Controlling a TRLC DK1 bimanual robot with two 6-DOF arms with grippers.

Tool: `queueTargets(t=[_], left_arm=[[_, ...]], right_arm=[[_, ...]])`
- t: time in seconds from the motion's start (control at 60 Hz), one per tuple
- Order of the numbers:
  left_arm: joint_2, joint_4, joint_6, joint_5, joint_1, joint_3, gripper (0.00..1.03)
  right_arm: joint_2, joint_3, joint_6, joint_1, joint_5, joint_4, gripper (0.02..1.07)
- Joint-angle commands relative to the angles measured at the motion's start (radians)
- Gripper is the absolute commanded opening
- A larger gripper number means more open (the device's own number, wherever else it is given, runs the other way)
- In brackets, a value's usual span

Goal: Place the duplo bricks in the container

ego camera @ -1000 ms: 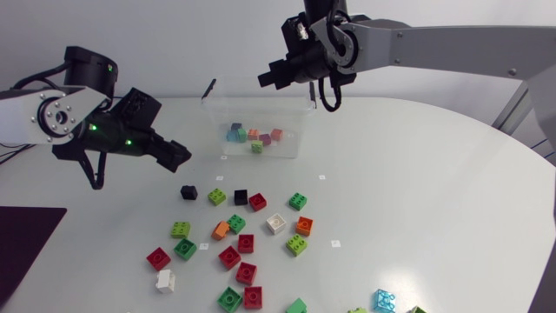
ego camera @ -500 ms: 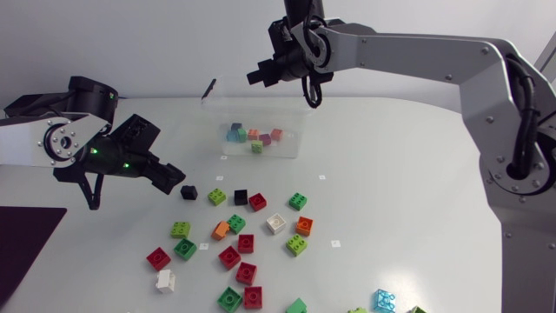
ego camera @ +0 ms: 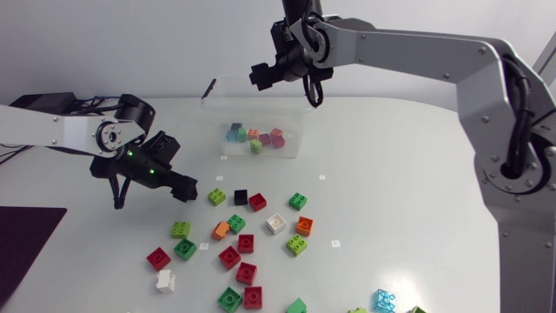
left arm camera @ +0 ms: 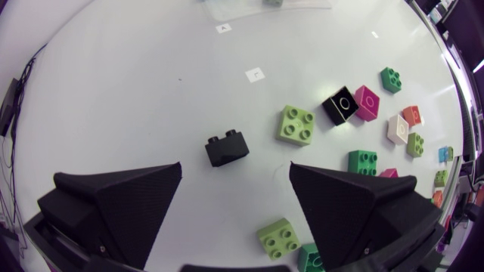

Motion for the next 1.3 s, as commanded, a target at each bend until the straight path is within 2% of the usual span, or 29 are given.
queueTargets(t=[0.0,0.183,0.35,0.6,0.783,0.933,1.067,1.133,1.283], left_arm=[[0.047,-0.036,-0.068,-0.015,-0.014,0.071,0.99],[0.113,-0.088,-0.145,-0.108,-0.066,0.147,0.95],[0.184,-0.133,-0.191,-0.141,-0.084,0.204,0.9],[0.247,-0.173,-0.251,-0.171,-0.089,0.255,0.81],[0.271,-0.185,-0.283,-0.173,-0.087,0.282,0.58],[0.287,-0.208,-0.306,-0.174,-0.092,0.286,0.33],[0.294,-0.225,-0.306,-0.177,-0.089,0.287,0.3],[0.294,-0.233,-0.306,-0.177,-0.087,0.287,0.22],[0.271,-0.257,-0.299,-0.177,-0.089,0.289,0.2]], right_arm=[[-0.099,-0.07,0.041,0.011,0.018,-0.007,1.01],[-0.239,-0.254,0.074,0.019,0.075,-0.007,1.01],[-0.343,-0.414,0.089,0.037,0.13,0.0,1.01],[-0.464,-0.647,0.097,0.082,0.154,0.032,1.01],[-0.513,-0.758,0.098,0.097,0.162,0.044,1.01],[-0.53,-0.817,0.098,0.096,0.167,0.046,1.01],[-0.533,-0.857,0.095,0.096,0.167,0.055,1.01],[-0.53,-0.88,0.089,0.096,0.167,0.066,1.01],[-0.513,-0.906,0.061,0.083,0.125,0.07,1.0]])
